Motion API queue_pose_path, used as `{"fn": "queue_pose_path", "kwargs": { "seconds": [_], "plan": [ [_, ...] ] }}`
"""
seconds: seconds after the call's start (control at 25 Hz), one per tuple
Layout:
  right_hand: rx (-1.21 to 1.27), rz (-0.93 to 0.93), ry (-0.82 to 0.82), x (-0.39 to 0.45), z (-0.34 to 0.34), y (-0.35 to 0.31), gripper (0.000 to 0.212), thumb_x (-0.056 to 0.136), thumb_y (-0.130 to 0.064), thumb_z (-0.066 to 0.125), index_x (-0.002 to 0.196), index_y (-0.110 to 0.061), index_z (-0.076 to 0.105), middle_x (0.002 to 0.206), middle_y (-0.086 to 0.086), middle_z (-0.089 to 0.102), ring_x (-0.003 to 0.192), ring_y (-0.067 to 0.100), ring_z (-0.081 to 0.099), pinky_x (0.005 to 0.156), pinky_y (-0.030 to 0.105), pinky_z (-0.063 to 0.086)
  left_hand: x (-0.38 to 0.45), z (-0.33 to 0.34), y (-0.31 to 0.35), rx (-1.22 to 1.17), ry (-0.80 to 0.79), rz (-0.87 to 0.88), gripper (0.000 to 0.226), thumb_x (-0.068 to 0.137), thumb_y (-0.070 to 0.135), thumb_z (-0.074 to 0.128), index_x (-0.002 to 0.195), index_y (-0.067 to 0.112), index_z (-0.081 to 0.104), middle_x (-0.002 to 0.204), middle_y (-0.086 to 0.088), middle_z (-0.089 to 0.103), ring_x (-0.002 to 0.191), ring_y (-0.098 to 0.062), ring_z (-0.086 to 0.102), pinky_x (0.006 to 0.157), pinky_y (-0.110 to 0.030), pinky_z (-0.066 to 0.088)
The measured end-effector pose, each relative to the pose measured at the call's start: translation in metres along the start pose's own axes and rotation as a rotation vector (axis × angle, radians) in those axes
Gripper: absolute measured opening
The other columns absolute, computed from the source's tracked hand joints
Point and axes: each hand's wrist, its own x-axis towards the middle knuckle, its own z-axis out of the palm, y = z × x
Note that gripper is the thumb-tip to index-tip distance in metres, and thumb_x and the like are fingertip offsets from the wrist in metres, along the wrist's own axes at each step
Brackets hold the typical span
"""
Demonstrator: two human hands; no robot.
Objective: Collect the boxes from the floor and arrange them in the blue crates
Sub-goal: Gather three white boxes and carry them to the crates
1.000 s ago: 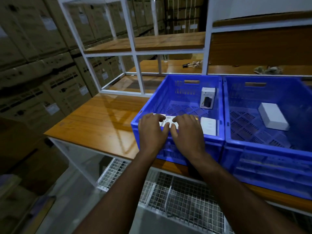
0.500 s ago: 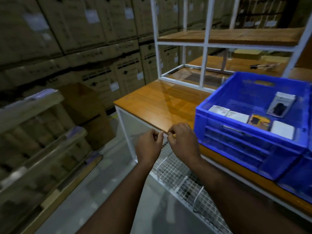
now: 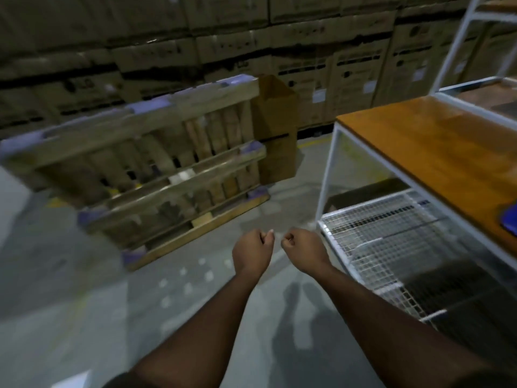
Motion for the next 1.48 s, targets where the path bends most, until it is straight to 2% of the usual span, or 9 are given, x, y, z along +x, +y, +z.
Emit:
{"fn": "queue_pose_path", "kwargs": {
  "seconds": [0.16,0.28,0.44,0.6,0.84,1.12,1.24,1.48],
  "plan": [
    [-0.012,-0.111,-0.153,-0.013,0.061,-0.054,0.018,0.089,-0.028,0.05,0.073,-0.021,0.056,0.076,-0.002,0.062,0.072,0.02,0.059,0.062,0.032,0.045,-0.014,-0.031,-0.076,-0.016,0.056,-0.178,0.039,0.096,0.041,0.05,0.067,0.015,0.051,0.068,-0.005,0.059,0.066,-0.025,0.057,0.053,-0.031,0.031],
    [-0.076,-0.22,-0.254,-0.021,0.097,-0.089,0.017,0.089,-0.029,0.05,0.074,-0.024,0.056,0.077,-0.003,0.062,0.072,0.019,0.058,0.059,0.027,0.038,-0.031,-0.052,-0.123,-0.055,0.087,-0.343,0.034,0.093,0.035,0.052,0.066,0.014,0.051,0.07,-0.007,0.061,0.07,-0.028,0.059,0.056,-0.031,0.033],
    [-0.114,-0.365,-0.395,-0.028,0.14,-0.126,0.017,0.09,-0.029,0.05,0.079,-0.022,0.061,0.082,-0.003,0.066,0.074,0.017,0.059,0.061,0.028,0.042,-0.056,-0.074,-0.171,-0.111,0.167,-0.526,0.035,0.091,0.034,0.052,0.062,0.016,0.046,0.069,-0.006,0.058,0.071,-0.029,0.06,0.057,-0.031,0.034],
    [-0.139,-0.499,-0.528,-0.033,0.169,-0.149,0.018,0.089,-0.029,0.05,0.083,-0.02,0.065,0.086,-0.001,0.07,0.078,0.019,0.062,0.066,0.03,0.048,-0.075,-0.091,-0.196,-0.115,0.29,-0.661,0.04,0.092,0.034,0.054,0.06,0.017,0.04,0.062,-0.001,0.05,0.066,-0.026,0.053,0.057,-0.031,0.032],
    [-0.152,-0.665,-0.668,-0.034,0.195,-0.163,0.02,0.09,-0.029,0.05,0.087,-0.02,0.067,0.087,-0.002,0.07,0.077,0.018,0.062,0.065,0.029,0.049,-0.113,-0.089,-0.211,-0.116,0.461,-0.843,0.031,0.095,0.041,0.057,0.078,0.014,0.056,0.071,0.002,0.062,0.071,-0.021,0.06,0.062,-0.031,0.041],
    [-0.153,-0.836,-0.873,-0.09,0.234,-0.179,0.019,0.088,-0.029,0.049,0.088,-0.022,0.067,0.088,-0.004,0.069,0.08,0.018,0.063,0.069,0.031,0.053,-0.187,-0.093,-0.236,-0.126,0.617,-1.077,0.02,0.094,0.041,0.057,0.085,0.023,0.062,0.081,0.006,0.071,0.08,-0.015,0.066,0.069,-0.03,0.049],
    [-0.175,-0.92,-0.934,-0.123,0.247,-0.188,0.019,0.088,-0.03,0.05,0.088,-0.022,0.067,0.09,-0.004,0.069,0.081,0.017,0.063,0.07,0.03,0.051,-0.22,-0.1,-0.249,-0.136,0.668,-1.154,0.022,0.095,0.043,0.056,0.086,0.024,0.063,0.079,0.008,0.071,0.078,-0.013,0.066,0.067,-0.027,0.045],
    [-0.242,-1.058,-0.957,-0.176,0.279,-0.216,0.021,0.092,-0.03,0.051,0.094,-0.021,0.069,0.096,-0.004,0.071,0.083,0.016,0.064,0.069,0.027,0.049,-0.269,-0.113,-0.282,-0.177,0.773,-1.23,0.019,0.097,0.04,0.055,0.083,0.028,0.059,0.081,0.007,0.071,0.077,-0.013,0.065,0.065,-0.024,0.038]
  ]
}}
